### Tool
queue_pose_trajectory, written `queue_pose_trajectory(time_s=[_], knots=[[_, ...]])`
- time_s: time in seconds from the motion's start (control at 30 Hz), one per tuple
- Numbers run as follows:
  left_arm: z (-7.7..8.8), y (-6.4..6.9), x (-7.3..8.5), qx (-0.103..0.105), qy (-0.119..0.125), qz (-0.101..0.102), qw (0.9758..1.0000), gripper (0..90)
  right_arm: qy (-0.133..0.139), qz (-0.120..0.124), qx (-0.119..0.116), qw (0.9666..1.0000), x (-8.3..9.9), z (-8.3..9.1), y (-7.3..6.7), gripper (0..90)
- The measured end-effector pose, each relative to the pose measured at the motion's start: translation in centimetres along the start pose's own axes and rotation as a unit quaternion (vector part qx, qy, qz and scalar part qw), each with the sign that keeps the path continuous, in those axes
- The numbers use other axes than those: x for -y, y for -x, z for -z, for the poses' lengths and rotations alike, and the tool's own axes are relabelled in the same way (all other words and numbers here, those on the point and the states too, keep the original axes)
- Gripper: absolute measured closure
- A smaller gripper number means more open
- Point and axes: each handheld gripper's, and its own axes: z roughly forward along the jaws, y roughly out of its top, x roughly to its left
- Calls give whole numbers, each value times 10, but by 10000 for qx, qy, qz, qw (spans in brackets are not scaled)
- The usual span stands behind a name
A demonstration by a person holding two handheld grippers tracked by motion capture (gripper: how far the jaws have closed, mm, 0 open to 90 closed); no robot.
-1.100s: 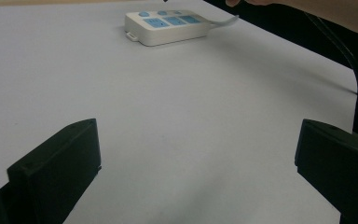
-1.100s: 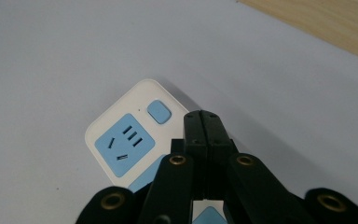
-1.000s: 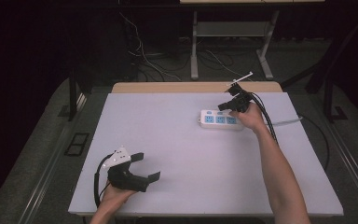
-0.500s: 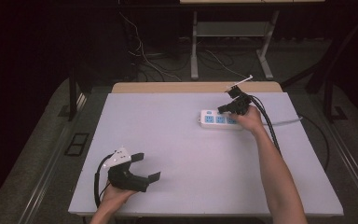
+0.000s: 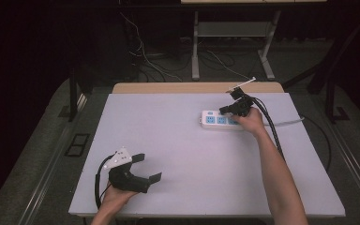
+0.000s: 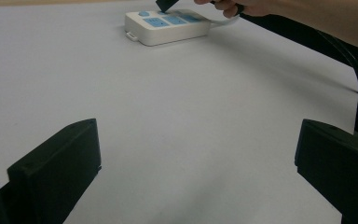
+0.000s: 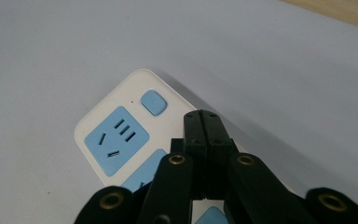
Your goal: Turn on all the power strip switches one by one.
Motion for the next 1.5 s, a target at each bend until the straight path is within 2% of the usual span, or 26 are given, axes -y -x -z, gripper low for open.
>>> queue_pose_trajectory(time_s=[0.1, 0.57, 0.77, 0.9, 1.0, 1.23, 1.5], knots=[[0, 0, 0, 0, -1, 3, 10000, 0, 71, -55, -72, 9999, 2, 0, 2, 900], [0, 1, 0, 2, -10, -9, 10000, 0, 24, 70, 33, 10000, 2, -1, -1, 900], [0, 1, 0, -15, -5, -18, 10000, 0, 19, 46, 58, 10000, 2, -2, -2, 900], [-1, 0, 0, -22, -4, -11, 10000, 0, 12, 146, 100, 9998, 2, -2, -3, 900], [-1, 0, 0, -11, -22, -21, 10000, 0, 48, 115, 46, 9999, 3, -2, -1, 900], [-1, 0, 0, -2, -24, -18, 10000, 0, 23, 129, 114, 9998, 3, -2, -4, 900], [-1, 0, 0, 34, -8, 16, 10000, 0, 83, 86, 77, 9999, 3, -2, -6, 900]])
